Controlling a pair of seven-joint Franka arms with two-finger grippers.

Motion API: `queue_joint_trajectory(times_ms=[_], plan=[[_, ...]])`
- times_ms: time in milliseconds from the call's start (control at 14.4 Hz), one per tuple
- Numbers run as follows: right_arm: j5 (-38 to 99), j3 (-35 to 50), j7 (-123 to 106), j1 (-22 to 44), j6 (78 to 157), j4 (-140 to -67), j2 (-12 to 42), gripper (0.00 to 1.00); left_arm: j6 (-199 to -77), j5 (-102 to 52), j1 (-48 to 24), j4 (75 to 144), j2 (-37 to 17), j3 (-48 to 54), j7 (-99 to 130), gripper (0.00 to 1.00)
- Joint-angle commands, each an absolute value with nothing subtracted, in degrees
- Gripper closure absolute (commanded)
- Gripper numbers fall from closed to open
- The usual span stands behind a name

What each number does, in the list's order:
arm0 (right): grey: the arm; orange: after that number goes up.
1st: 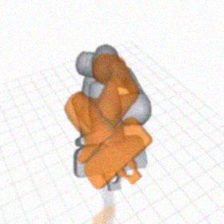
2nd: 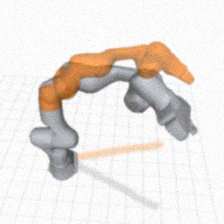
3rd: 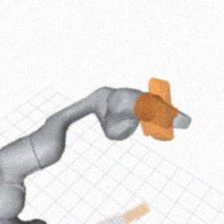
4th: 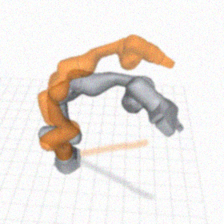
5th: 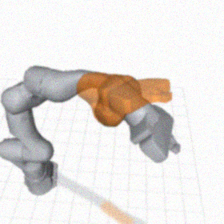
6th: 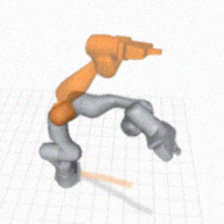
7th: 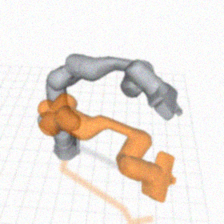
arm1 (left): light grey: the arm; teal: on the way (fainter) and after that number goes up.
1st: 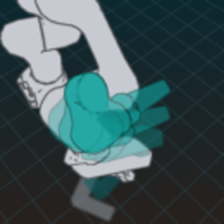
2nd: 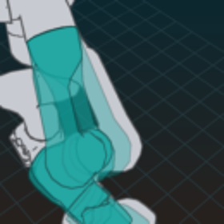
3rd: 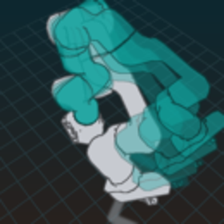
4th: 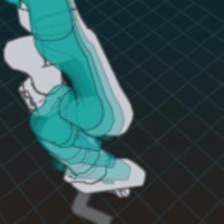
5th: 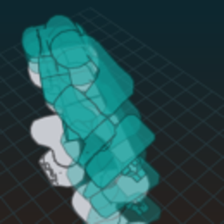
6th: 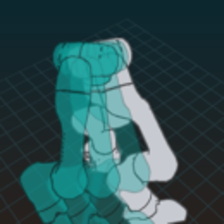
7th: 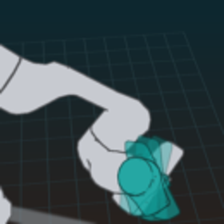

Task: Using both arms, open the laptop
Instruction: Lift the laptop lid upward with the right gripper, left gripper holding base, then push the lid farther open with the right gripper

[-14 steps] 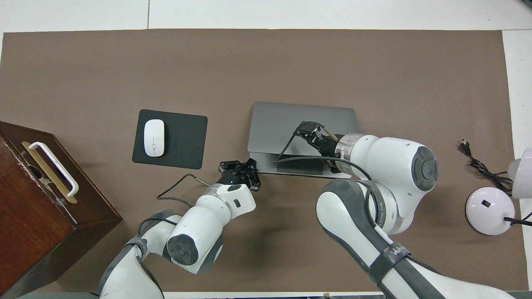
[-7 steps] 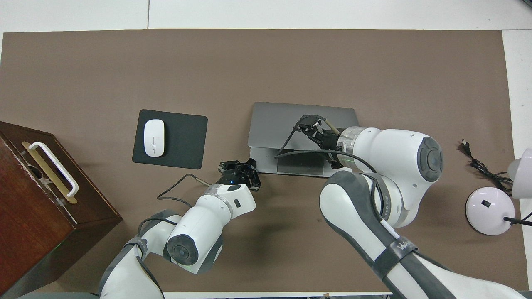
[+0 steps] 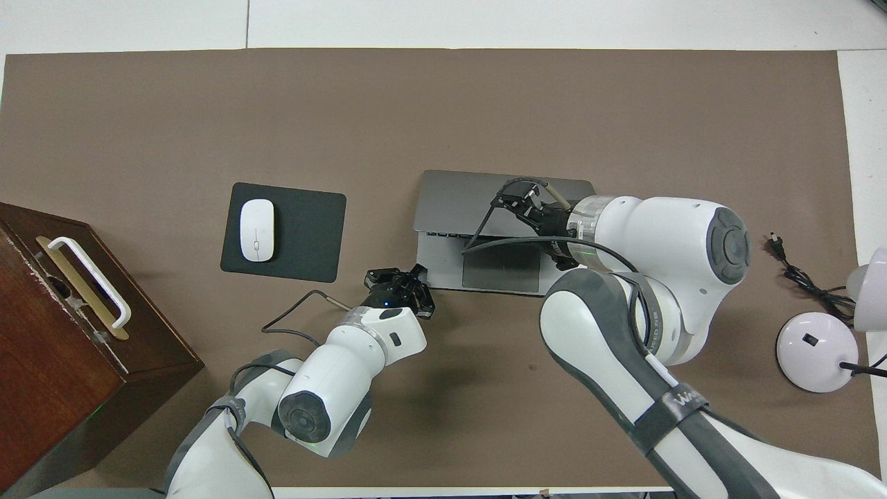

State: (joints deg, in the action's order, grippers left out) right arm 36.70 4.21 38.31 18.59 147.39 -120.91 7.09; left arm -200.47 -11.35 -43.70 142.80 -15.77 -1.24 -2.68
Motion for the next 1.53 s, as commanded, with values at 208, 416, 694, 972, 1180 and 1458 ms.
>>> queue_joint_trajectory(times_ms=[208, 416, 694, 972, 1180, 1458], plan=[[35.4, 4.3, 35.7, 16.3, 146.3, -114.6, 12.0, 0.00, -200.7, -12.0, -42.6, 141.2, -20.0, -1.3, -4.3, 1.00], [35.4, 4.3, 35.9, 16.3, 145.7, -112.7, 13.3, 0.00, -200.7, -12.0, -42.6, 141.2, -20.0, -1.3, -4.3, 1.00], [35.4, 4.3, 36.0, 16.3, 145.5, -110.9, 14.2, 0.00, -200.7, -12.0, -42.6, 141.2, -20.0, -1.3, -4.3, 1.00], [35.4, 4.3, 36.3, 16.5, 145.5, -109.0, 15.5, 0.00, -200.7, -12.0, -42.6, 141.2, -20.0, -1.3, -4.3, 1.00], [35.4, 4.3, 36.3, 16.4, 145.3, -107.2, 16.2, 0.00, -200.7, -12.0, -42.6, 141.2, -20.0, -1.3, -4.3, 1.00], [35.4, 4.3, 36.4, 16.4, 143.3, -104.2, 17.3, 0.00, -200.7, -12.0, -42.6, 141.2, -20.0, -1.3, -4.3, 1.00]])
